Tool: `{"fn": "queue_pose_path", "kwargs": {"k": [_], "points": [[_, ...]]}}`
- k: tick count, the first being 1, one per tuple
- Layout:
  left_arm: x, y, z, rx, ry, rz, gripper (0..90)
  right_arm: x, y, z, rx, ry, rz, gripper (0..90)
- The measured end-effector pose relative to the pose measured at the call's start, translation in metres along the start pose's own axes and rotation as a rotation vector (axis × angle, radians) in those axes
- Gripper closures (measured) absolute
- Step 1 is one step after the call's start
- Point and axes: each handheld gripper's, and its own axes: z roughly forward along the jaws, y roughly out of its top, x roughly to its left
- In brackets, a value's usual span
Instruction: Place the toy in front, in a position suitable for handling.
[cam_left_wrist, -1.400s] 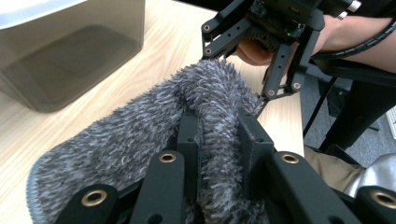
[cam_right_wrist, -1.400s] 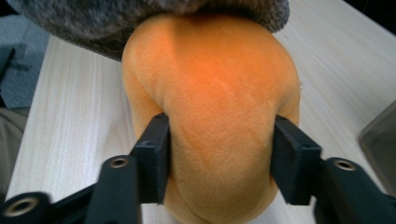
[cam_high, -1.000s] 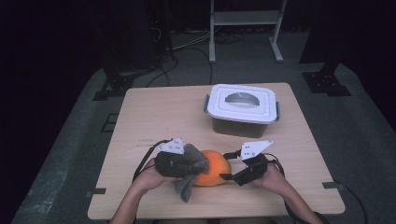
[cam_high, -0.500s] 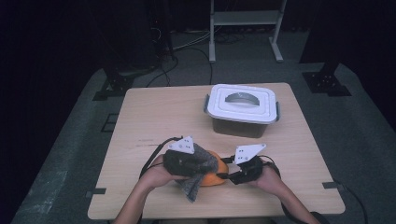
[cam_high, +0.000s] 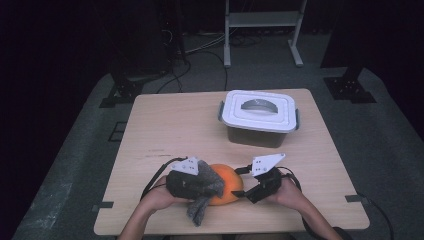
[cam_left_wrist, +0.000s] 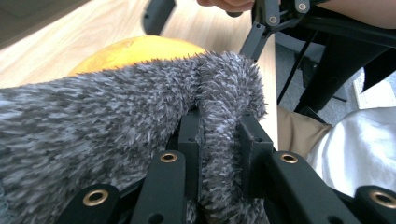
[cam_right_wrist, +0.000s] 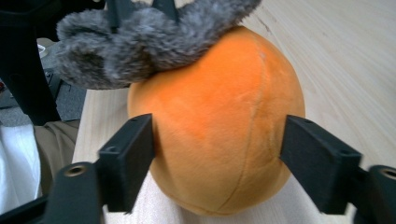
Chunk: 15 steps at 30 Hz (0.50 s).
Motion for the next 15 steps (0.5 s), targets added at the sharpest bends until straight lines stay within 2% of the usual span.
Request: {"fn": "queue_pose_path", "kwargs": {"k": [2, 4, 6, 9, 12, 15], "points": [[-0.001, 0.002, 0.001, 0.004, -0.001, 0.003, 74.1, -0.001, -0.002, 0.005, 0.013, 0.005, 0.013, 21.6], [-0.002, 0.003, 0.0, 0.004, -0.001, 0.002, 73.9, -0.002, -0.003, 0.009, 0.01, 0.008, 0.023, 23.6], [-0.001, 0.004, -0.002, -0.008, -0.004, 0.001, 73.8, -0.003, -0.004, 0.008, 0.014, 0.001, 0.024, 37.8], [0.002, 0.009, -0.007, -0.023, -0.006, -0.006, 73.8, -0.003, -0.004, 0.005, 0.013, -0.011, -0.003, 50.4], [0.003, 0.019, -0.011, -0.02, 0.029, 0.01, 73.8, -0.004, -0.002, 0.001, 0.016, -0.027, -0.011, 54.8], [0.007, 0.026, -0.016, -0.007, 0.091, 0.025, 73.8, -0.005, -0.002, -0.004, 0.022, -0.057, -0.036, 55.3]]}}
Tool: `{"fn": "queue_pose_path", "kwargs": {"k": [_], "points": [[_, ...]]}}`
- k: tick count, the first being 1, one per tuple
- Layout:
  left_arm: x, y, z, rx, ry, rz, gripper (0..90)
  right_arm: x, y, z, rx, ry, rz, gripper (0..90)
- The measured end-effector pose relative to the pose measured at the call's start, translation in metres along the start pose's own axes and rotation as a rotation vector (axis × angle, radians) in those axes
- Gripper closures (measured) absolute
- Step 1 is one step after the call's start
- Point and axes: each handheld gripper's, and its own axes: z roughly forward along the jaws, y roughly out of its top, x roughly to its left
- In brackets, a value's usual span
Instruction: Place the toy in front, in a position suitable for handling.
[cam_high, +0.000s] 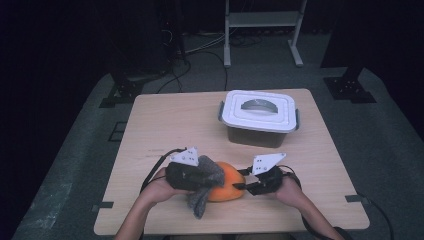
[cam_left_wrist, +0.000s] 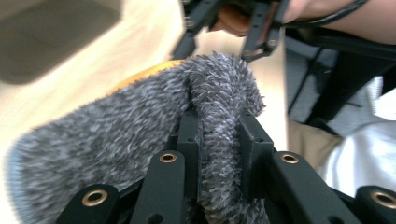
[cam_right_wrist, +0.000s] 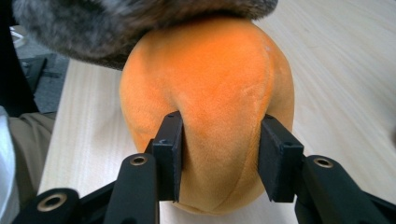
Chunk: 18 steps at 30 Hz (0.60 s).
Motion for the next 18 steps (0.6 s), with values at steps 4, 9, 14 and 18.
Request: {"fn": "queue_pose_path", "kwargs": {"k": [4, 9, 14, 18], "points": [[0.009, -0.01, 0.003, 0.046, 0.011, -0.023, 73.8, -0.003, -0.003, -0.006, 0.008, -0.013, 0.002, 54.7], [0.014, -0.03, -0.001, 0.039, 0.022, -0.072, 73.7, -0.004, -0.005, -0.008, 0.011, -0.014, -0.011, 54.4], [0.02, -0.036, -0.007, 0.035, 0.027, -0.101, 73.6, -0.003, -0.004, -0.007, 0.007, -0.011, 0.0, 53.9], [0.017, -0.027, -0.005, -0.007, 0.004, -0.096, 73.7, -0.001, -0.002, -0.007, 0.005, -0.017, -0.009, 53.9]]}}
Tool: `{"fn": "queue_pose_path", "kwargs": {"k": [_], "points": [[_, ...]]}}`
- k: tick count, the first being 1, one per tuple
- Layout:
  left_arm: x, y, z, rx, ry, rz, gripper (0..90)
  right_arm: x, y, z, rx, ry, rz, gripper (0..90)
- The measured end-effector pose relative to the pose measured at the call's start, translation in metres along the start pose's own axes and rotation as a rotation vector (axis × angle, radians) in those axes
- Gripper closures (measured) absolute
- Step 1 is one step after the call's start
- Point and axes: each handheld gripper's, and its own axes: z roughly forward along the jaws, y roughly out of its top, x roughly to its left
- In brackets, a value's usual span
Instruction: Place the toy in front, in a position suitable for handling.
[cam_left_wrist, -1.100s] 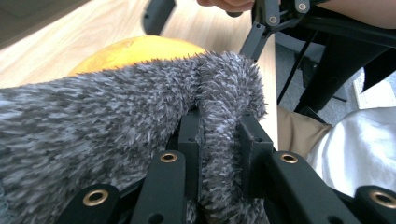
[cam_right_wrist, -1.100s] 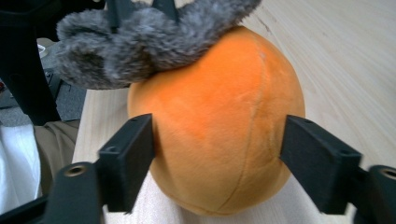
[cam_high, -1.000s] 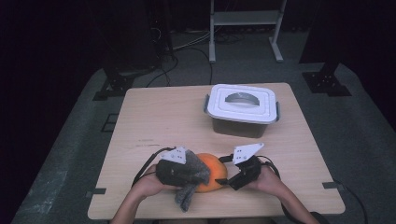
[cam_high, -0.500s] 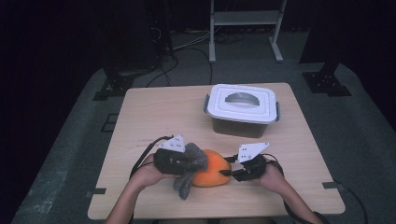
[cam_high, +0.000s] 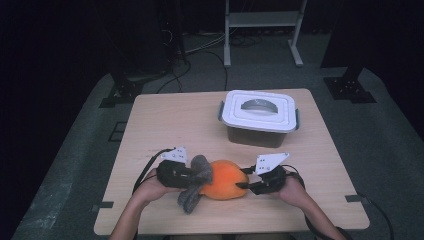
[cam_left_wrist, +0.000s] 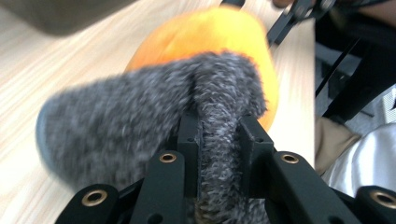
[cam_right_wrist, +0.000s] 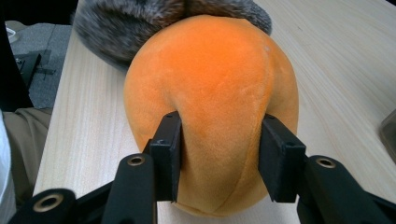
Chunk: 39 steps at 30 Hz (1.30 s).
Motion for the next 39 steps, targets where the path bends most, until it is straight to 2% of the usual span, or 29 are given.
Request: {"fn": "queue_pose_path", "kwargs": {"k": [3, 7, 8, 12, 13, 17, 21, 23, 25, 27, 30, 33, 36, 39], "points": [[-0.006, 0.013, 0.004, -0.021, -0.024, 0.029, 73.7, 0.001, 0.002, 0.0, 0.001, -0.002, -0.014, 53.9], [-0.015, 0.03, 0.012, -0.019, -0.036, 0.079, 73.6, 0.002, 0.002, 0.0, 0.003, -0.003, -0.021, 52.8], [-0.016, 0.032, 0.014, -0.005, -0.028, 0.089, 73.6, 0.002, 0.002, 0.0, 0.003, -0.004, -0.016, 51.2], [-0.014, 0.023, 0.021, 0.031, -0.03, 0.074, 73.7, -0.001, 0.0, -0.001, -0.012, 0.011, 0.04, 37.1], [-0.013, 0.02, 0.021, 0.028, -0.037, 0.068, 73.8, -0.001, -0.001, -0.002, -0.019, 0.023, 0.053, 33.6], [-0.012, 0.004, 0.019, 0.024, -0.067, 0.034, 73.8, -0.004, -0.004, -0.001, -0.012, 0.045, 0.086, 25.8], [-0.015, -0.003, 0.018, 0.031, -0.095, 0.023, 73.7, -0.004, -0.004, 0.006, 0.0, 0.076, 0.095, 23.5], [-0.017, -0.003, 0.018, 0.036, -0.099, 0.028, 73.2, -0.002, -0.003, 0.01, 0.006, 0.075, 0.087, 27.0], [-0.017, -0.001, 0.015, 0.014, -0.098, 0.028, 73.1, 0.0, -0.003, 0.01, 0.011, 0.056, 0.059, 37.5], [-0.015, 0.004, 0.009, -0.015, -0.087, 0.029, 73.2, -0.001, -0.003, 0.008, 0.006, 0.053, 0.061, 43.2], [-0.013, 0.012, 0.004, -0.051, -0.056, 0.027, 73.2, -0.003, -0.005, 0.006, 0.0, 0.052, 0.058, 46.7], [-0.009, 0.019, 0.003, -0.084, -0.057, 0.018, 73.1, -0.003, -0.006, 0.005, 0.0, 0.055, 0.041, 47.3], [-0.008, 0.021, 0.008, -0.069, -0.055, 0.022, 73.0, -0.003, -0.006, 0.005, 0.003, 0.055, 0.034, 47.6], [-0.008, 0.017, 0.013, -0.023, -0.037, 0.033, 73.0, -0.003, -0.006, 0.004, 0.003, 0.053, 0.022, 48.7]]}}
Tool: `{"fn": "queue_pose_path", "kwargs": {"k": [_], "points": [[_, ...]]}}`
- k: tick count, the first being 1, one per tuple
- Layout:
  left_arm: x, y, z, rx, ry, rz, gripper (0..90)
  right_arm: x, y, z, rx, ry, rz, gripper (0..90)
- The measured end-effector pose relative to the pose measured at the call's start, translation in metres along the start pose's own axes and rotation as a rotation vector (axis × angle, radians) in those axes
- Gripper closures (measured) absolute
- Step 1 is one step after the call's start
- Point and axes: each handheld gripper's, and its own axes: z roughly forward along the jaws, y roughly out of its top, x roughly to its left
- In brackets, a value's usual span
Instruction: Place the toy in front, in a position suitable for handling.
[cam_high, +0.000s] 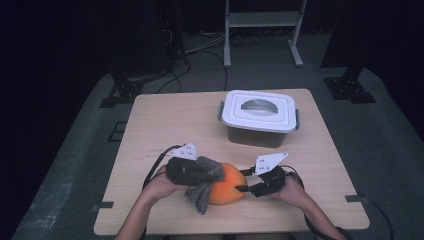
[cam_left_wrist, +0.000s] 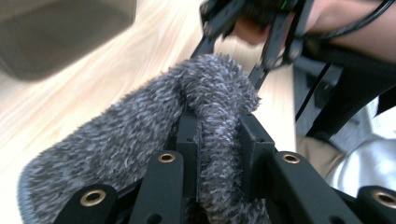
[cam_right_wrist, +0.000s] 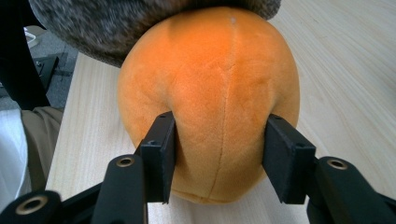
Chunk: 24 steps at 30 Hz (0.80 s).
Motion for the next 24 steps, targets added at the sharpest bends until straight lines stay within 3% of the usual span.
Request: {"fn": "queue_pose_path", "kwargs": {"k": [12, 20, 24], "points": [[0.012, -0.032, -0.015, 0.007, 0.033, -0.079, 72.6, 0.0, 0.002, 0.0, -0.004, -0.004, -0.005, 49.6], [0.002, -0.003, -0.011, -0.028, 0.002, -0.012, 72.6, 0.003, 0.006, -0.002, 0.002, -0.014, -0.03, 50.5], [-0.006, 0.014, -0.001, -0.007, 0.0, 0.041, 71.2, 0.006, 0.011, -0.004, 0.002, -0.023, -0.058, 50.8]]}}
